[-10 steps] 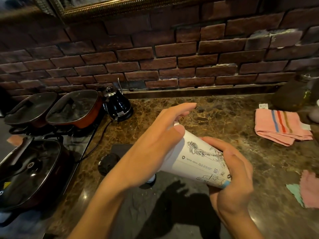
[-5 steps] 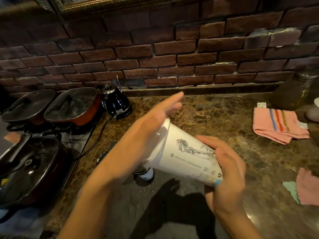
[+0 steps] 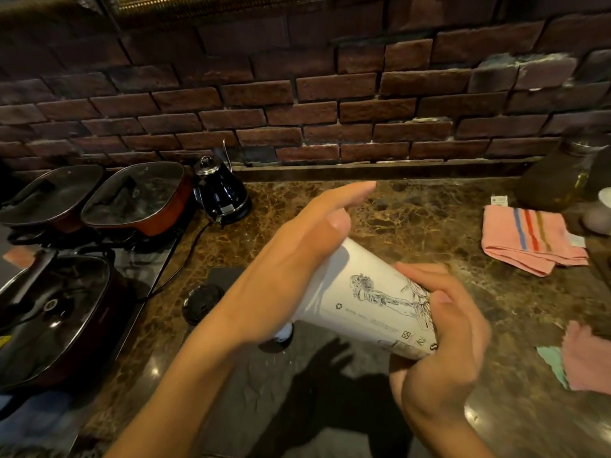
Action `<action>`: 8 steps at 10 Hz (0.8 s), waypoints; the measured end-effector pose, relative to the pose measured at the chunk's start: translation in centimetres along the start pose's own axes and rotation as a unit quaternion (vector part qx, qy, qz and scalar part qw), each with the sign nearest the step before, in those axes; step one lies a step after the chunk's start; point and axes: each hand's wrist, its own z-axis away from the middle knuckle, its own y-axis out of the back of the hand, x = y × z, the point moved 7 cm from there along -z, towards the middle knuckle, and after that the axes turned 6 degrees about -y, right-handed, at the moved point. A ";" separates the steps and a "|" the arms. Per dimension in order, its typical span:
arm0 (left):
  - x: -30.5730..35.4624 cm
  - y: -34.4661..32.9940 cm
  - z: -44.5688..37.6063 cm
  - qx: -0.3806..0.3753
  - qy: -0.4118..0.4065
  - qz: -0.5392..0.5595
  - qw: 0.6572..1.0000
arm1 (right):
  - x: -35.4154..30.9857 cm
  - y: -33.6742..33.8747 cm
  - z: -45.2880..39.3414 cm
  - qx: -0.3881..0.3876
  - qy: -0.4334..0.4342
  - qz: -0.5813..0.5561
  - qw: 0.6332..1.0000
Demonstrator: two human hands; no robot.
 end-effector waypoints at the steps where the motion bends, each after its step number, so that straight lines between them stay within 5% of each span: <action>1: 1.0 0.8 -1.4 0.057 0.007 0.035 0.998 | 1.0 -0.7 -1.2 0.012 -0.099 -0.038 0.994; 2: 0.8 2.8 -0.3 0.239 -0.009 0.030 0.971 | 2.4 -1.0 -2.9 0.006 -0.213 -0.024 0.977; 3: 0.5 2.4 0.0 0.238 -0.045 0.039 0.970 | 2.6 -2.4 -3.1 -0.075 -0.240 0.041 0.967; 4: -0.3 2.9 0.0 0.225 -0.016 0.044 0.973 | -0.4 -2.6 -1.7 -0.081 -0.079 0.110 0.987; 6: -2.0 4.4 0.3 0.217 0.049 0.009 0.975 | -1.8 -4.4 -0.5 -0.265 0.129 0.365 0.883; 7: -2.2 4.0 0.6 0.191 0.058 0.019 0.980 | -1.8 -4.5 0.3 -0.290 0.143 0.391 0.862; 8: -3.0 3.7 0.8 0.184 0.066 0.047 0.980 | -1.7 -4.2 0.3 -0.280 0.051 0.367 0.886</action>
